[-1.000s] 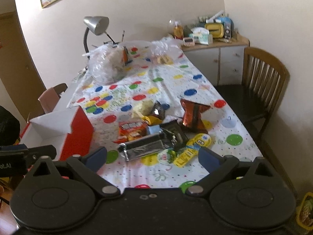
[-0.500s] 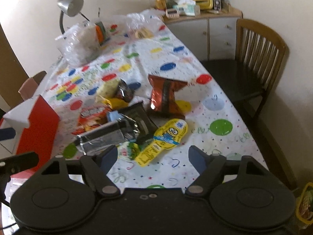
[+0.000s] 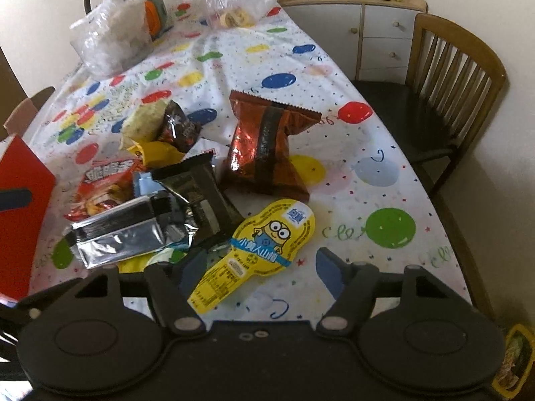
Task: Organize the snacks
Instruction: 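Reach the left tool to the silver foil bar while the right tool reaches the yellow Minion snack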
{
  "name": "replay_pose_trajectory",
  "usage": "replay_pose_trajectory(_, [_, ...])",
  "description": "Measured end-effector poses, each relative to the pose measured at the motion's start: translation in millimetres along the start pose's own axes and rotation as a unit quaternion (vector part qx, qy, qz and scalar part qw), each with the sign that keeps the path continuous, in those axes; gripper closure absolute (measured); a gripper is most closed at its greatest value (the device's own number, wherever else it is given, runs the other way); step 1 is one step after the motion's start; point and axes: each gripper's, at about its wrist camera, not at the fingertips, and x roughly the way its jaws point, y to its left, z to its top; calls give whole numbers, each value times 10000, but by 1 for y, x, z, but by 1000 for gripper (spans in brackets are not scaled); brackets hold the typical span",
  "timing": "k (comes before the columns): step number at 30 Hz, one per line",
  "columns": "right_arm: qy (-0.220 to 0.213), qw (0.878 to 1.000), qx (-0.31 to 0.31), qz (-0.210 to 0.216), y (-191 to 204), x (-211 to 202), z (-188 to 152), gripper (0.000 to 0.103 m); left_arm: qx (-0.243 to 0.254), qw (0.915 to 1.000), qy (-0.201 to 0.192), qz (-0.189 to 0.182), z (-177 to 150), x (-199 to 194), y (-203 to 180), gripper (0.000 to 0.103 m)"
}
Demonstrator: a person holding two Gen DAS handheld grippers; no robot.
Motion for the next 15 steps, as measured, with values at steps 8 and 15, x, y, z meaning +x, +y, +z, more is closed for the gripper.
replay_pose_trajectory(8, [120, 9999, -79, -76, 3, 19, 8, 33, 728, 9971, 190, 140, 5, 28, -18, 23])
replay_pose_trajectory(15, [239, 9995, -35, -182, 0, 30, 11, 34, 1102, 9925, 475, 215, 5, 45, -27, 37])
